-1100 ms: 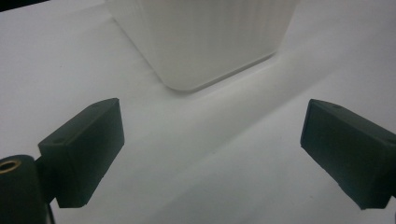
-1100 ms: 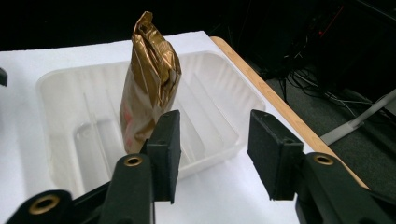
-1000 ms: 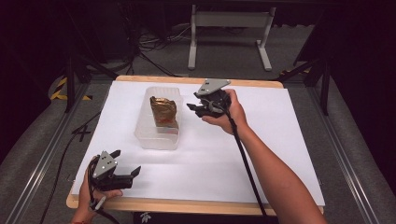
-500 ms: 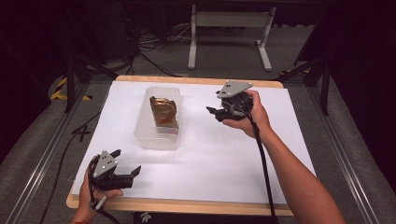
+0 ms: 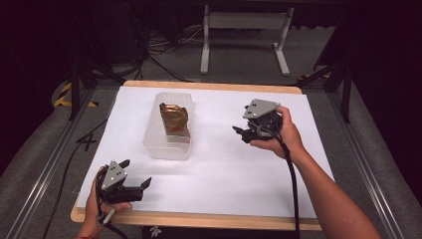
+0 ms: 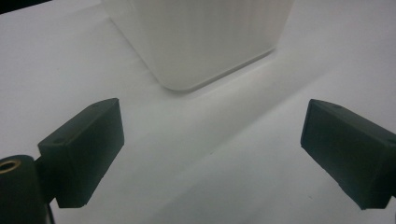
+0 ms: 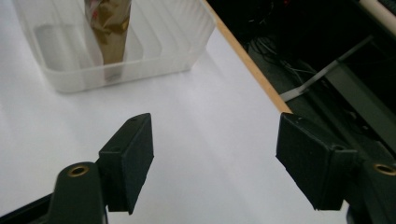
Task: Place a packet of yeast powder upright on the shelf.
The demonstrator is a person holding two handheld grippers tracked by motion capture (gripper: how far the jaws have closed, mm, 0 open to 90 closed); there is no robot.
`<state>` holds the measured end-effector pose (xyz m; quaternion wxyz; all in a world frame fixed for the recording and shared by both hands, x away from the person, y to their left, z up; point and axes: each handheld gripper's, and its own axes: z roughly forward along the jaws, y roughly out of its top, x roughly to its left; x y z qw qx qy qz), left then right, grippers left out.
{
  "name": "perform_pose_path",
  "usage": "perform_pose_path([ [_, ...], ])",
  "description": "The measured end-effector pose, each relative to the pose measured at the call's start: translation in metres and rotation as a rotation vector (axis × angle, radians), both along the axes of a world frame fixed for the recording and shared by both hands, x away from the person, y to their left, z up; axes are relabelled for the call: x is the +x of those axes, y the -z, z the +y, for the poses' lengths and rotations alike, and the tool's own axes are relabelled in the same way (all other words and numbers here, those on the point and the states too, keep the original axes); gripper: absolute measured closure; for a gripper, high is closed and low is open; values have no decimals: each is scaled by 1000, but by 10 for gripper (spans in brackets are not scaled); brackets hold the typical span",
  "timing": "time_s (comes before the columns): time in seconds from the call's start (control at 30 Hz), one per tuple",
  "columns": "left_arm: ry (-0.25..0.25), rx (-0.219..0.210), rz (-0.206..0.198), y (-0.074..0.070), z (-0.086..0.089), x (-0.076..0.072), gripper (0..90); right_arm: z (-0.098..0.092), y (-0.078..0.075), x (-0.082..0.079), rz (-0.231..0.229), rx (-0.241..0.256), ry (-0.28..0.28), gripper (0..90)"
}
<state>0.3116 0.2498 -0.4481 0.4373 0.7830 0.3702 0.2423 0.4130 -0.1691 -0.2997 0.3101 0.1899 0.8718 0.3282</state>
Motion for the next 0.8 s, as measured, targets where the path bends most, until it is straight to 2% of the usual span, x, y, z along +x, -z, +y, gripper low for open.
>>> perform_pose_path([
  [0.17,7,10,2,1,-1,0,69,-10,7,-6,18,-10,3,251],
  [0.2,4,1,1,0,-1,-1,68,-16,10,-9,-6,-30,23,224],
  [0.3,6,4,4,0,-1,0,69,-22,15,-10,-16,-51,50,202],
  [0.43,7,-9,4,-1,-2,0,69,-34,23,-14,-15,-68,85,166],
  [0.47,7,-11,6,-1,-2,0,69,-40,27,-17,-1,-82,96,155],
  [0.57,4,-9,8,0,-2,1,69,-45,31,-20,-11,-98,118,153],
  [0.63,-4,-23,11,0,0,1,69,-54,38,-25,5,-113,141,143],
  [0.67,0,-27,12,0,1,2,69,-57,41,-26,-2,-116,154,137],
  [0.77,-5,-24,19,1,2,4,69,-67,48,-30,27,-80,156,120],
  [0.8,-8,-30,19,1,2,4,69,-70,50,-32,21,-74,164,118],
])
